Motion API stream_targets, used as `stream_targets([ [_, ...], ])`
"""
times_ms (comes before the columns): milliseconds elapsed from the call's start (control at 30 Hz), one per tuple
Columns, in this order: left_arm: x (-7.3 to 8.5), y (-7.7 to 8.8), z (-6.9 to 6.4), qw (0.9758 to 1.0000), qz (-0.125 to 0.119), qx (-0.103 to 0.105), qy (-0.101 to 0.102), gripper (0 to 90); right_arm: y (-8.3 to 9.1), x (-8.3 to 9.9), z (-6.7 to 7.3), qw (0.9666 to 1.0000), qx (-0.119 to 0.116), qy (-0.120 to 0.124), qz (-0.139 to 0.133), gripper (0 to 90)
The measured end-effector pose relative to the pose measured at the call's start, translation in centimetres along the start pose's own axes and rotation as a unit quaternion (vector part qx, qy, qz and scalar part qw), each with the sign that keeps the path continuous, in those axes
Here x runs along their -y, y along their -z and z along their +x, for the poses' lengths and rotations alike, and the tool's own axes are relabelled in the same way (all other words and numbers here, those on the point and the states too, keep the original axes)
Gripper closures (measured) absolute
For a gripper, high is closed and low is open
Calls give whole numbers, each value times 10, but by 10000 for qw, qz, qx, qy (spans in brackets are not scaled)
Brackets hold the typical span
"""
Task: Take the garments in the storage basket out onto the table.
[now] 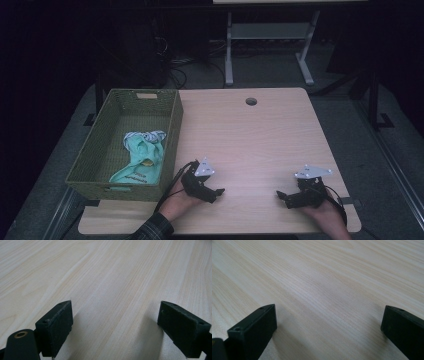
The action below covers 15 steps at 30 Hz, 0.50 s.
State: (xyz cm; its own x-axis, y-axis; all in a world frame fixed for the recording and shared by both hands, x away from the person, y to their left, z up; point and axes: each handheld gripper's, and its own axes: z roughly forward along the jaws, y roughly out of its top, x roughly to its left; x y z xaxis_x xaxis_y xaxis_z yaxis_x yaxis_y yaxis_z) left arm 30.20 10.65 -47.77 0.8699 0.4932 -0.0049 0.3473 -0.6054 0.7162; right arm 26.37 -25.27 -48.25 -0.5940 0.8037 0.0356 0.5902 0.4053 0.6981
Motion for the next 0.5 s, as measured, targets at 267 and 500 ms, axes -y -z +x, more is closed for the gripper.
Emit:
stream_targets([
  [267,-4,-1,2,9999,110,80,-98,121,0,0,0,10000,-4,5,0,0],
  [500,-6,0,3,9996,176,144,-136,129,0,0,0,10000,-35,42,-7,0],
])
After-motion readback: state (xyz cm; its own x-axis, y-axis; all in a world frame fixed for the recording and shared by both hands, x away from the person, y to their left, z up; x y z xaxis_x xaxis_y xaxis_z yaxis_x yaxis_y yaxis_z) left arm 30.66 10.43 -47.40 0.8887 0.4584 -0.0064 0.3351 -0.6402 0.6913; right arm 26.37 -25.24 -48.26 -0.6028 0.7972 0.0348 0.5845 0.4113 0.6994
